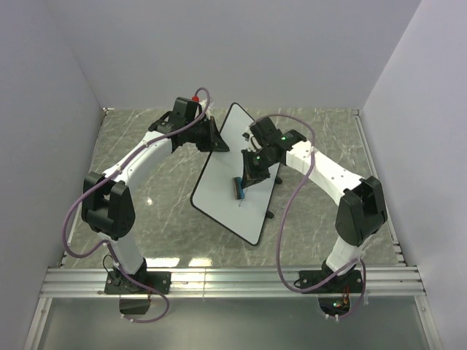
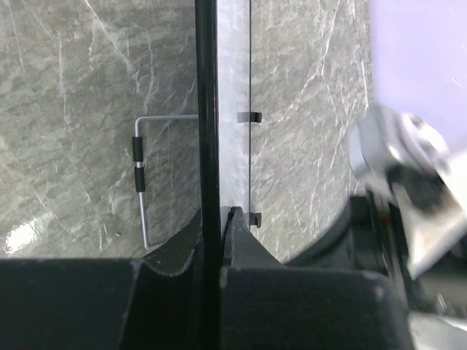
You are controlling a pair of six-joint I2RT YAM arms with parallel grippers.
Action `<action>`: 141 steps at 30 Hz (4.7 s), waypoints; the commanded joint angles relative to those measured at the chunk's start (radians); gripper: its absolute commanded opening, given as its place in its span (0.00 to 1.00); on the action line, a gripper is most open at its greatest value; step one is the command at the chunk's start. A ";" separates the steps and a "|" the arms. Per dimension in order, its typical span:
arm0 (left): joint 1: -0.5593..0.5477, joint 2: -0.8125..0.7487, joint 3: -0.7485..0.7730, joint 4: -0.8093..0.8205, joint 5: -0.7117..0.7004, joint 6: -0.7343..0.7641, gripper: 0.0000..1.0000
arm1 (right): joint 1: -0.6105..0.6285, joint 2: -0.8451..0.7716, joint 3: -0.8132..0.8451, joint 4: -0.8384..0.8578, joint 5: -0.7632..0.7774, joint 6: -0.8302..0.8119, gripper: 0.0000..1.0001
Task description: Erase the whiteboard
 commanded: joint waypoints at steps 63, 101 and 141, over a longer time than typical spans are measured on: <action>-0.092 0.043 -0.116 -0.154 -0.160 0.241 0.00 | -0.109 0.015 -0.319 -0.206 0.602 0.027 0.94; -0.092 0.068 -0.086 -0.199 -0.194 0.242 0.00 | -0.212 0.027 -0.355 -0.034 0.378 0.022 0.72; -0.100 -0.024 -0.158 -0.168 -0.191 0.238 0.00 | -0.220 -0.099 -0.048 0.057 0.144 0.146 0.00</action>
